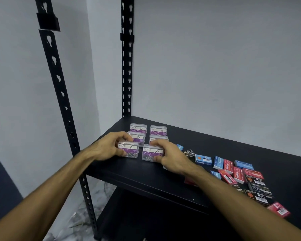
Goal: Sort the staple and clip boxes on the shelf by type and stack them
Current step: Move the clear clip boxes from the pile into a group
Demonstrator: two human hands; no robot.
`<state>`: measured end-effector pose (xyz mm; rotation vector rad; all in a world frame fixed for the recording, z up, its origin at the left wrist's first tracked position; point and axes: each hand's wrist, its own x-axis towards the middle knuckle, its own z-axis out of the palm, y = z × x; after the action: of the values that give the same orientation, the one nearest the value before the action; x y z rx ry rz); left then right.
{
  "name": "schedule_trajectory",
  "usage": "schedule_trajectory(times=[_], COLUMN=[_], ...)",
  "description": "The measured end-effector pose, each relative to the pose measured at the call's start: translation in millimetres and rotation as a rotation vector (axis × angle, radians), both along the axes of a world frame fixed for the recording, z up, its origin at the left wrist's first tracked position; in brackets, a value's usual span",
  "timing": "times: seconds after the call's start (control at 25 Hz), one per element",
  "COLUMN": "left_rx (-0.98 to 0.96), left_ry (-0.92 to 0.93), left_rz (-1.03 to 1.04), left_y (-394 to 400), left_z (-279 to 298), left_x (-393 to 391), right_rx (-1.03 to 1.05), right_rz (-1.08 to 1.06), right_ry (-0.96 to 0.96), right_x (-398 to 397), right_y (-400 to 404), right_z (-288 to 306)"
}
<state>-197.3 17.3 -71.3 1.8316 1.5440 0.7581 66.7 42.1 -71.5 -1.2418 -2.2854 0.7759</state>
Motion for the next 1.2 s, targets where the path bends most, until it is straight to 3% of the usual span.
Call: schedule_trajectory(times=[1.2], left_rx=[0.043], left_ry=[-0.033], left_rz=[0.007], left_y=[0.2], left_z=[4.0], left_x=[5.4], right_rx=[0.183], right_rz=[-0.013], right_ry=[-0.031], right_x=[10.2], right_y=[-7.4], right_z=[-0.7])
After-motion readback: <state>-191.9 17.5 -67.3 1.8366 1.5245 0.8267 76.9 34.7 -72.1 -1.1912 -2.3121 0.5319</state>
